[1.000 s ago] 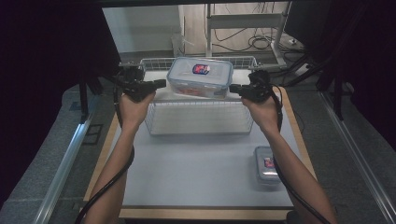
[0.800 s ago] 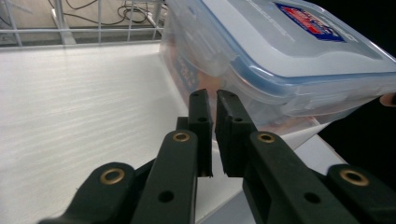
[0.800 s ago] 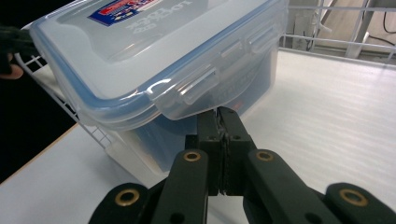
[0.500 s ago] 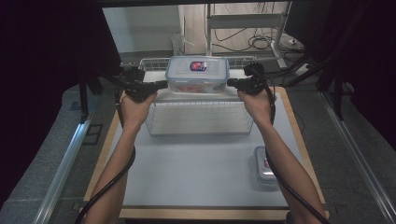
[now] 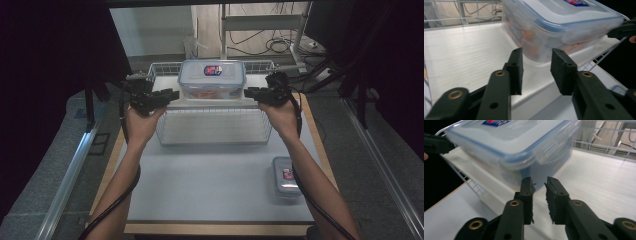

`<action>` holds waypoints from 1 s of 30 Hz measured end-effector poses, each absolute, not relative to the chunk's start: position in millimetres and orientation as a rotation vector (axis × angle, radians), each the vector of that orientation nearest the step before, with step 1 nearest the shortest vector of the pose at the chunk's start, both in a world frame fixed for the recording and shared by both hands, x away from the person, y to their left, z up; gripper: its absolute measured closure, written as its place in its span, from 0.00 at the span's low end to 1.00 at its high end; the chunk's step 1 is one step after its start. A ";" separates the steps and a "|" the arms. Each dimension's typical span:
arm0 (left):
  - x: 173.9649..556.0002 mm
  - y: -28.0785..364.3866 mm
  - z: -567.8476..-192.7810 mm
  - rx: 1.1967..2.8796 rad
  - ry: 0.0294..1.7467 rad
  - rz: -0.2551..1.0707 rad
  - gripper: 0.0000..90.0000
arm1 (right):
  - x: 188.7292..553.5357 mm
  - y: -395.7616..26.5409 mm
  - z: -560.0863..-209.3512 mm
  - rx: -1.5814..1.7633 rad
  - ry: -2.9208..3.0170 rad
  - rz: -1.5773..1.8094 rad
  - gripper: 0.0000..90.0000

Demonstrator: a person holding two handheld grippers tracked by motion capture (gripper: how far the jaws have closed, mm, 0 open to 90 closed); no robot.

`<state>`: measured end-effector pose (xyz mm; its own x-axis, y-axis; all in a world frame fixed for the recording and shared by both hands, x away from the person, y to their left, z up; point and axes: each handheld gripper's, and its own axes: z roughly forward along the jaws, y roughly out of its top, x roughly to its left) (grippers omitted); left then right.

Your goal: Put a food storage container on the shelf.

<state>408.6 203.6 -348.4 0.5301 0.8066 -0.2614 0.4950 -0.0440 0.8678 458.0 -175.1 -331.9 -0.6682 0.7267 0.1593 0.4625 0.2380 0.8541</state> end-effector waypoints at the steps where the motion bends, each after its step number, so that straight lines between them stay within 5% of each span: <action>1: 402.1 203.3 -348.3 1.700 1.092 0.368 0.66 | 455.9 -176.4 -332.7 1.102 2.248 1.402 0.80; 19: 333.2 182.7 -374.6 1.885 0.908 0.546 0.31 | 397.2 -190.0 -347.1 0.916 2.302 1.429 0.50; 30: 298.7 185.4 -414.5 1.899 0.923 0.472 0.19 | 367.0 -193.4 -376.0 0.844 2.374 1.392 0.37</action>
